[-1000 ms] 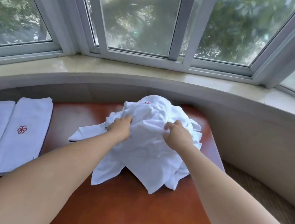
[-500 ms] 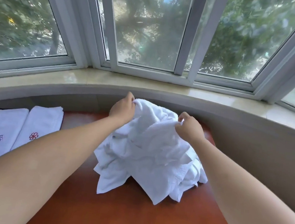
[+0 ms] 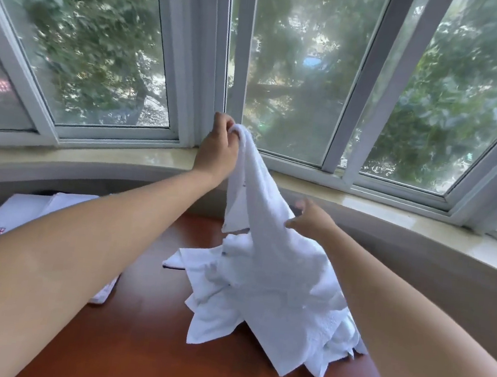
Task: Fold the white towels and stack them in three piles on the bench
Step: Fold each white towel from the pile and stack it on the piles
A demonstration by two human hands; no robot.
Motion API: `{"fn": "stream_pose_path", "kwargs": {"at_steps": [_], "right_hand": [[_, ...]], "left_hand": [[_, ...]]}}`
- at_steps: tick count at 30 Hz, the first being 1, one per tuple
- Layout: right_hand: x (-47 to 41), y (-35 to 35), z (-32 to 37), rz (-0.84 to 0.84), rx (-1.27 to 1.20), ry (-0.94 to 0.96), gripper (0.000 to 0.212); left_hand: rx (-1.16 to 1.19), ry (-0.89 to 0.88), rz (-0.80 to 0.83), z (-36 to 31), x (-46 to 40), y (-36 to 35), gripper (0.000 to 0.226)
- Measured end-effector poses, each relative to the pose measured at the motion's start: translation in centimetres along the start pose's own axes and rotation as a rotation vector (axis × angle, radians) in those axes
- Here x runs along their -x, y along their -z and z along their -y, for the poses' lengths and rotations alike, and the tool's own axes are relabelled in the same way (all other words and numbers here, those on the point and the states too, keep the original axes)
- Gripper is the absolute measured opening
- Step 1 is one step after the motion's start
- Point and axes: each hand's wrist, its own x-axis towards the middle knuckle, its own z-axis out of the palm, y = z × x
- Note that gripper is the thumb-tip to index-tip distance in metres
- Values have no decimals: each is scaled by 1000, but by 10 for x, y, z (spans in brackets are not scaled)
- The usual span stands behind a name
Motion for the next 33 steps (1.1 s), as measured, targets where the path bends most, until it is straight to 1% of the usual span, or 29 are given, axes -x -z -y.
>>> {"fn": "stream_pose_path", "kwargs": {"at_steps": [1,2,3,4,5,6,8,9,10,12,13,16,17,18,20,21,23,24,25,26,28,29,31,33], "right_hand": [[2,-9,10,32,-13,8,73],[6,-19,20,68,-12,19,74],[8,-28,30,113,2,36,67],[11,-38,40,182,24,60,56],[16,-48,51,267,45,95,50],[23,-56,62,357,66,138,51],[38,-73,85,499,132,179,75],[46,-84,95,503,191,184,80],[54,-97,102,473,264,211,71],[63,-130,115,375,374,284,35],[69,-147,122,339,378,299,28],[86,-176,150,240,325,328,27],[92,-182,162,206,286,337,30],[96,-188,174,184,199,333,40],[112,-204,202,166,15,315,70],[120,-213,216,156,-35,315,81],[133,-231,242,169,-69,323,95],[137,-237,252,185,-83,327,98],[140,-243,261,201,-106,331,95],[142,-248,268,212,-142,350,84],[143,-256,280,206,-179,422,45],[145,-258,284,195,-207,443,35],[147,-258,288,196,-354,398,29],[151,-246,289,222,-585,281,20]], "left_hand": [[1,-4,-11,3,2,13,16],[-6,-4,-23,7,5,28,16],[-18,2,-38,12,7,43,16],[-31,16,-56,19,9,59,15],[-42,38,-76,27,12,75,15],[-51,61,-97,35,16,92,15],[-70,104,-141,53,24,124,17],[-81,123,-165,61,29,140,17],[-86,143,-188,69,34,156,18],[-84,176,-228,84,43,186,19],[-84,187,-244,92,47,201,18],[-95,195,-299,112,59,245,15],[-94,192,-310,118,64,256,13],[-90,178,-304,121,67,266,11],[-86,113,-254,121,71,279,12],[-85,75,-229,120,72,284,13],[-80,12,-195,116,71,293,11],[-75,-12,-183,114,71,297,11],[-67,-29,-174,112,72,301,11],[-61,-40,-167,111,71,305,12],[-60,-55,-153,113,72,313,12],[-68,-60,-144,116,73,318,10],[-96,-53,-143,122,76,328,7],[-120,-23,-174,132,78,340,10]]}}
